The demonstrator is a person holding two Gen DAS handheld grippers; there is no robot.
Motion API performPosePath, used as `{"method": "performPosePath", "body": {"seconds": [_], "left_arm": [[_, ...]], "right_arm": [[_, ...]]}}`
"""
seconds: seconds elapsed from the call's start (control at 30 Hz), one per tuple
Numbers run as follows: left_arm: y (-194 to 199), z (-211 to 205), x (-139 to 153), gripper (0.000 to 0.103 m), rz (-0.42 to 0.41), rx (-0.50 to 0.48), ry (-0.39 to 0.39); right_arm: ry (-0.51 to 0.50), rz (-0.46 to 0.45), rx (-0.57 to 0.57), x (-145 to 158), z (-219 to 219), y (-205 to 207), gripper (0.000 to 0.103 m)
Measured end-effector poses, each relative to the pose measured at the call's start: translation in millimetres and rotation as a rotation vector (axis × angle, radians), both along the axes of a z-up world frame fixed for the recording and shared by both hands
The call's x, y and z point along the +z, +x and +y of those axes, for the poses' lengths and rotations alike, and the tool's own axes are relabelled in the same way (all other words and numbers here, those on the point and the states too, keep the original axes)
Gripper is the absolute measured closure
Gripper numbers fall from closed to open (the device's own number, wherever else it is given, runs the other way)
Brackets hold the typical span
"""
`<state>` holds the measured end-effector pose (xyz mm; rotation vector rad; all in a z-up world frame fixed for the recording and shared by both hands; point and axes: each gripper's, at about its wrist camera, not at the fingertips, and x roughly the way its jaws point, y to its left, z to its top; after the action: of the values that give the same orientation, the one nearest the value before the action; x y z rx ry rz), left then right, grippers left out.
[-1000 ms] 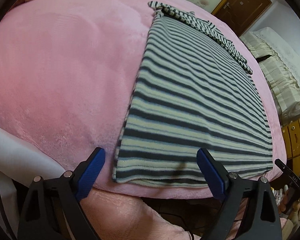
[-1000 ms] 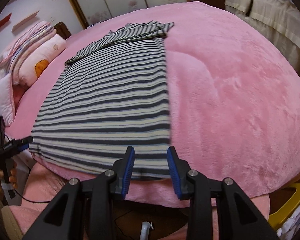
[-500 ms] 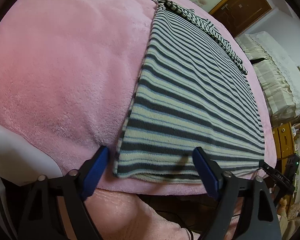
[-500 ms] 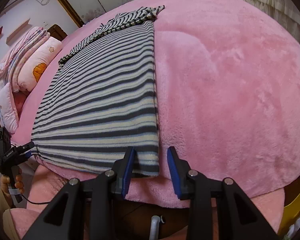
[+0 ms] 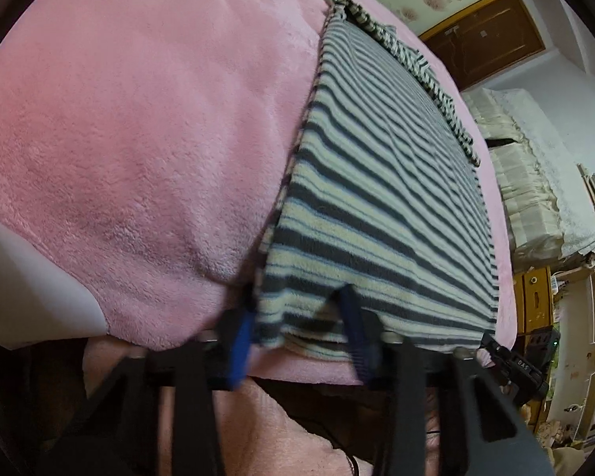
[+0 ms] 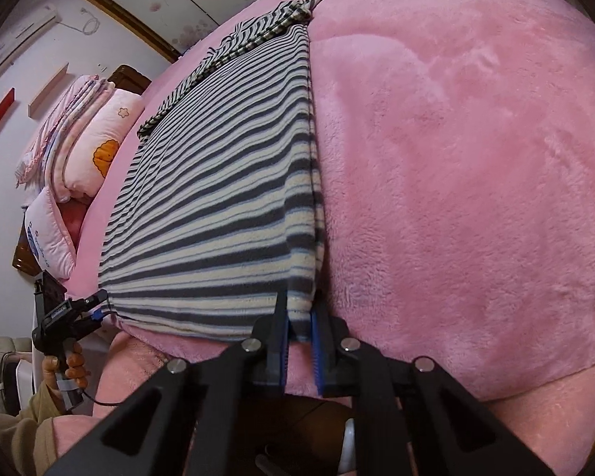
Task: Fold small clothes
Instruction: 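Grasp the shirt hem corners with both tools, then lift the hem with both tools and fold it toward the collar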
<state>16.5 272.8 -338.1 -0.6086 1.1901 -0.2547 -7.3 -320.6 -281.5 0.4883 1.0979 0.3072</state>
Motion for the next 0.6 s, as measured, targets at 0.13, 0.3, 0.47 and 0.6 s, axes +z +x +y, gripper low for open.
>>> {"method": "performPosePath", "body": {"seconds": [0.13,0.3,0.47,0.6], "left_arm": [[1.7,-13.2,4.1,0.094,0.01,-0.044,0.043],[6.0,-20.0,18.0,0.095,0.018,-0.039,0.056],[6.8,-6.3,42.6,0.096,-0.016,0.06,-0.088],[19.7,-1.6,81.3,0.096,-0.086,0.145,-0.163]], "right_arm": [[-0.025,-0.015,0.014,6.3,4.6,-1.9,0.096],[-0.028,-0.07,0.037,28.2,7.0,-4.0,0.096],[0.01,-0.167,0.035,64.7,1.4,-2.3,0.097],[0.029,-0.256,0.039,101.1,-0.9,10.1,0.097]]}}
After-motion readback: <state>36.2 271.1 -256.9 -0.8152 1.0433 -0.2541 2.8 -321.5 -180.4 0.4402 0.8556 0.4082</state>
